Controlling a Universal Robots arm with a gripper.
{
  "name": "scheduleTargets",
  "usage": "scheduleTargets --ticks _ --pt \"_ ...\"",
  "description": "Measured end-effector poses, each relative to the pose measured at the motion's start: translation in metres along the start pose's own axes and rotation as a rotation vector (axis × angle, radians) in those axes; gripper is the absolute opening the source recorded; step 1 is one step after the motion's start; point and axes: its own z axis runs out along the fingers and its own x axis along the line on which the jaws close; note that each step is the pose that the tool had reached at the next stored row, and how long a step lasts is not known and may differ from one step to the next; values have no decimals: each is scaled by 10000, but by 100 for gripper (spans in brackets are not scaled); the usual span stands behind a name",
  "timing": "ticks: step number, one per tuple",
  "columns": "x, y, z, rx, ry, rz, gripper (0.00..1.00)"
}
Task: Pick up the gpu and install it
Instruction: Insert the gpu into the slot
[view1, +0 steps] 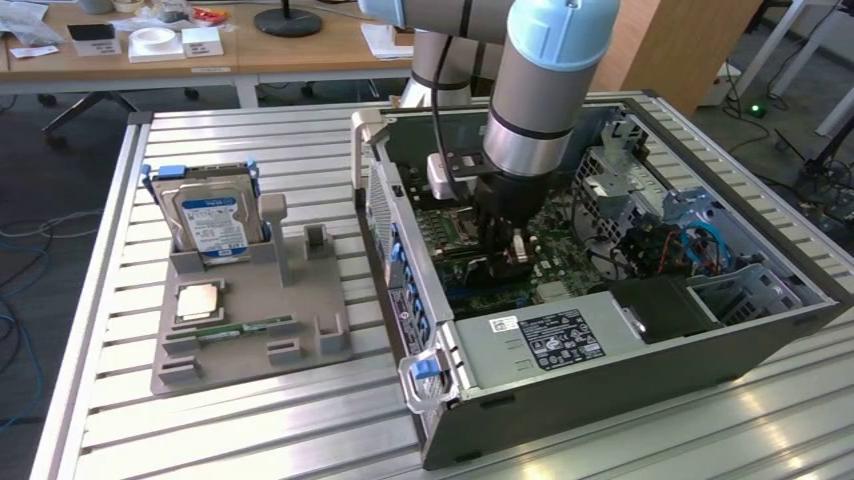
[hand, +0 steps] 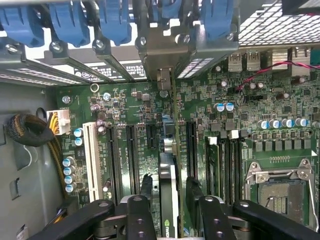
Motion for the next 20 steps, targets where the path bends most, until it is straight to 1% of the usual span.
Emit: scheduleTargets --ticks 6,11,14,20 --pt "-2 -3 -134 1 -4 1 40" --pt "-5 -6 -281 0 -12 1 40" --pt "-7 -9 -377 -2 -32 1 40" --pt "-10 -12 -539 -2 -44 2 40"
